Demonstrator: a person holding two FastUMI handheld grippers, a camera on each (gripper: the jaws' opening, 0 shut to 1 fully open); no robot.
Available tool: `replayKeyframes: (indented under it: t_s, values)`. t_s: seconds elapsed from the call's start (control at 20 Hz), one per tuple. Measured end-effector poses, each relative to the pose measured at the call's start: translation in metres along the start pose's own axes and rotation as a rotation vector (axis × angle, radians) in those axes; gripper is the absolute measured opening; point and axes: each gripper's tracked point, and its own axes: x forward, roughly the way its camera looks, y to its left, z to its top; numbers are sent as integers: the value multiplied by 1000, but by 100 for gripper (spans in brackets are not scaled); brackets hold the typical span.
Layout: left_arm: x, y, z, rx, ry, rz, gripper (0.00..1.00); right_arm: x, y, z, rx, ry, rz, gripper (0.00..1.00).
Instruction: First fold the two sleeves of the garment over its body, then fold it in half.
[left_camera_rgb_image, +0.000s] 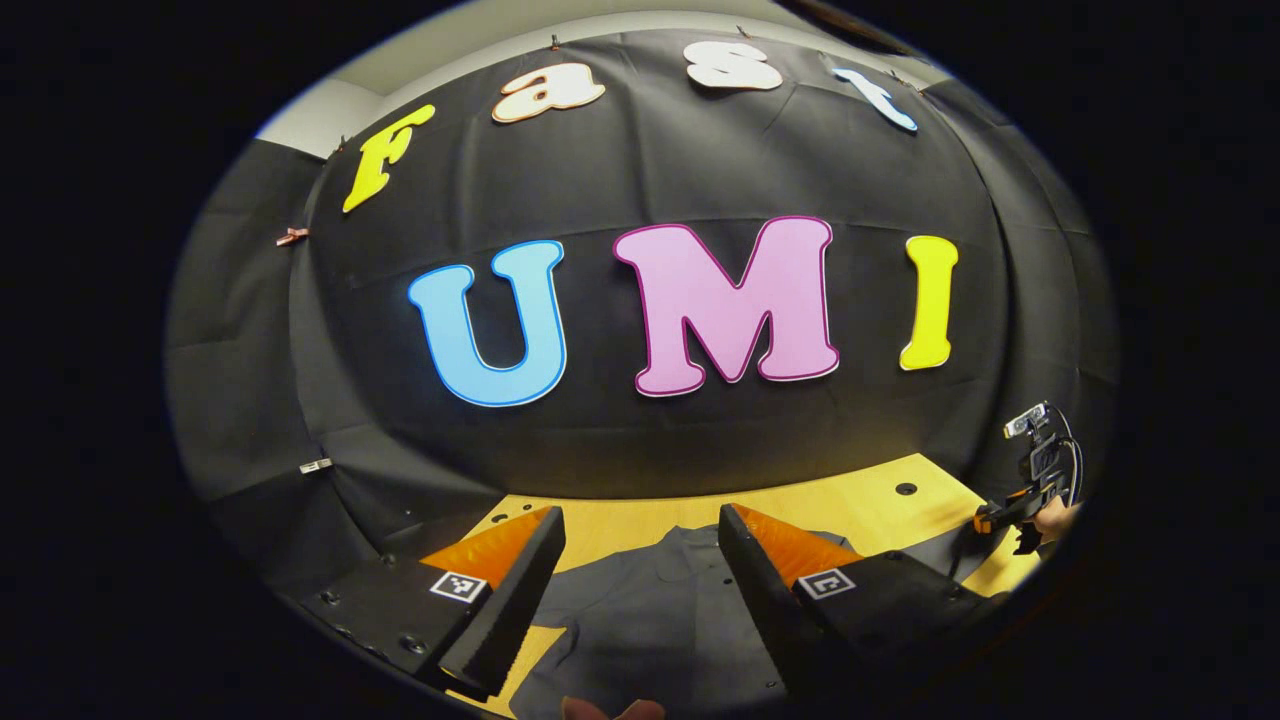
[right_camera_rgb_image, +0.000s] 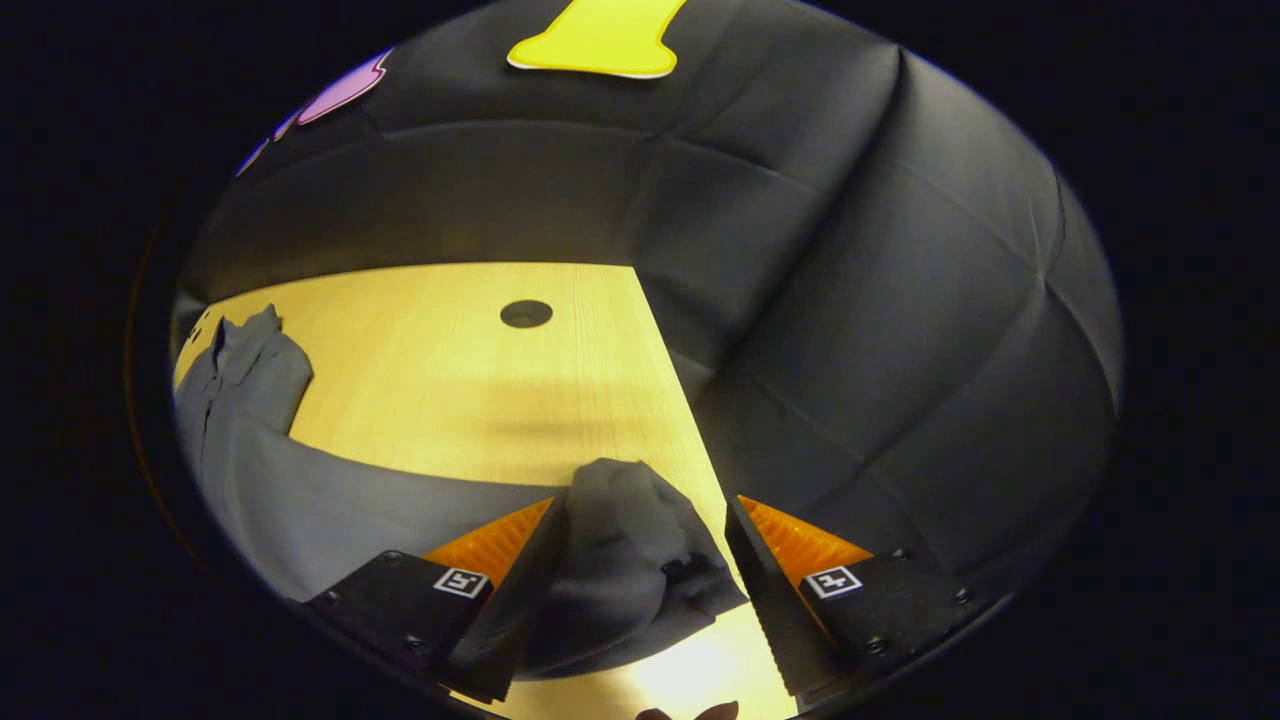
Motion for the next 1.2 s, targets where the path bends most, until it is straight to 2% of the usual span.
replayKeyframes:
  t_s: [0.15, 0.3, 0.35, 0.45, 0.6, 0.7, 0.9, 1.2]
  values:
    - [-2, -1, -2, -2, 2, 8, 97, 6, -5, -17, 13, 44, 13, 97]
    - [-6, 4, -7, -14, 15, 24, 97, 6, -1, -25, 64, 58, 42, 81]
    - [-7, 8, -8, -19, 19, 33, 97, 6, 4, -26, 79, 56, 72, 79]
    - [-11, 18, -11, -29, 23, 52, 97, 6, 14, -25, 123, 51, 146, 49]
    - [-16, 41, -15, -35, 15, 84, 97, 3, 14, -20, 171, 47, 130, 8]
    - [-18, 60, -18, -37, 12, 103, 97, -13, 12, -4, 168, -5, 106, 5]
    - [-18, 103, -25, -17, 5, 131, 97, -58, 27, 46, 181, -126, 123, 5]
    - [-8, 167, -57, -23, 14, 98, 97, -145, 67, 103, 210, -261, 154, 5]
